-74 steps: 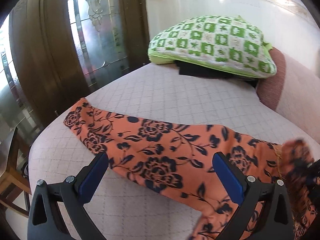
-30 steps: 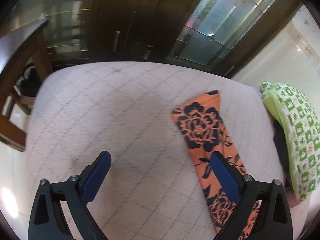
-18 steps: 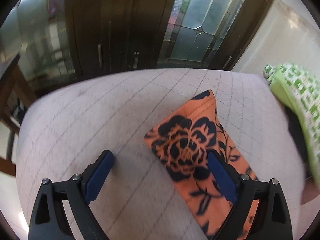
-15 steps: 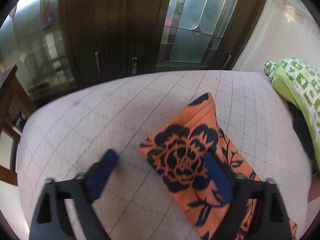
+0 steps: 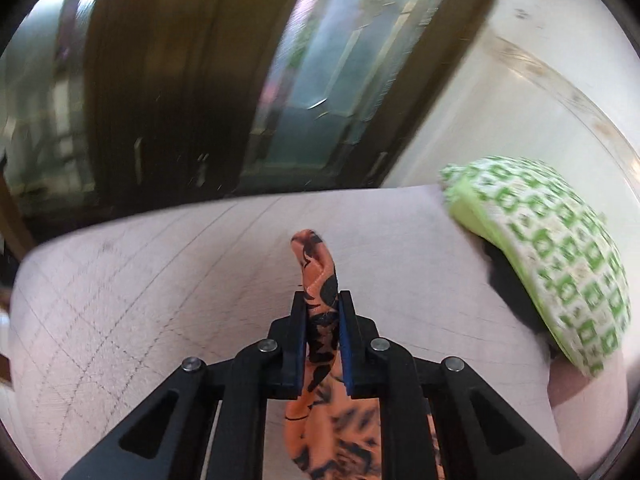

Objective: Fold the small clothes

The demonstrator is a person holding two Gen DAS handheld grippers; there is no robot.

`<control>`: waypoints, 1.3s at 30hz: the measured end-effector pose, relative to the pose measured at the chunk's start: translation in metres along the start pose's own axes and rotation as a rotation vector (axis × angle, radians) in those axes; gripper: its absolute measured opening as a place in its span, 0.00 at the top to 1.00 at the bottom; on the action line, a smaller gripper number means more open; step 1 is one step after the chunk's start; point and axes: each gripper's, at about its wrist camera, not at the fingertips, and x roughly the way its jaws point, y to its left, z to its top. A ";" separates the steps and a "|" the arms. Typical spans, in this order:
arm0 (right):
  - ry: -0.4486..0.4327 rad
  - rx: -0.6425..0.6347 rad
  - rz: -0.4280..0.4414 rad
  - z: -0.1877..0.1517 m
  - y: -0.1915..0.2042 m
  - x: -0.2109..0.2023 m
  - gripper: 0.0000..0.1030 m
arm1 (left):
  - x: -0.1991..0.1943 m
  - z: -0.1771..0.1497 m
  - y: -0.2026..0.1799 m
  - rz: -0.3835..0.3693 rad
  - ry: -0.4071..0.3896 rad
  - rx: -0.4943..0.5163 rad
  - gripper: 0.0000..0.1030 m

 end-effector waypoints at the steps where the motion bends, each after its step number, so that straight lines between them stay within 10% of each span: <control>1: -0.003 0.005 0.012 0.000 -0.002 0.000 0.66 | -0.007 -0.001 -0.007 -0.012 -0.007 0.012 0.86; 13: -0.011 0.024 0.066 0.000 -0.008 -0.005 0.66 | -0.099 -0.038 -0.126 -0.237 -0.061 0.192 0.86; 29: -0.137 0.125 -0.009 0.024 -0.059 -0.078 0.66 | -0.184 -0.222 -0.310 -0.695 0.227 0.661 0.85; 33: -0.198 0.188 -0.021 0.029 -0.081 -0.108 0.64 | -0.184 -0.224 -0.315 -0.738 0.295 0.699 0.53; 35: -0.207 0.212 -0.004 0.032 -0.084 -0.119 0.44 | -0.179 -0.196 -0.299 -0.718 0.261 0.621 0.32; 36: -0.218 0.216 0.000 0.033 -0.084 -0.124 0.29 | -0.174 -0.177 -0.285 -0.690 0.230 0.558 0.26; 39: -0.245 0.191 0.017 0.043 -0.075 -0.130 0.28 | -0.155 -0.140 -0.246 -0.596 0.193 0.422 0.26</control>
